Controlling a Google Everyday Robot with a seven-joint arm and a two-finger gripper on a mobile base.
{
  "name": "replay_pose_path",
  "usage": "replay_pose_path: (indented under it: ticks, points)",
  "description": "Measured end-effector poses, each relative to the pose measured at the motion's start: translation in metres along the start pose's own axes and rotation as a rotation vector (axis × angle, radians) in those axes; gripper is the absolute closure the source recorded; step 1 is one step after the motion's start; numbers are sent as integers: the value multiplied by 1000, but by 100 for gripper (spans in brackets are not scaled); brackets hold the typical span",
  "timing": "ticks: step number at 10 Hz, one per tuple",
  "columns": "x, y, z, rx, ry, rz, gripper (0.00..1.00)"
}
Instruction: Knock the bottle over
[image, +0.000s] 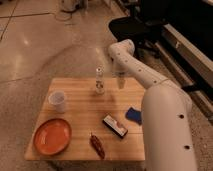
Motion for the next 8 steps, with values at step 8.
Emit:
replay_pose_path:
  ticks: [8]
  points:
    - [-102,2,18,0,-56,-172,35]
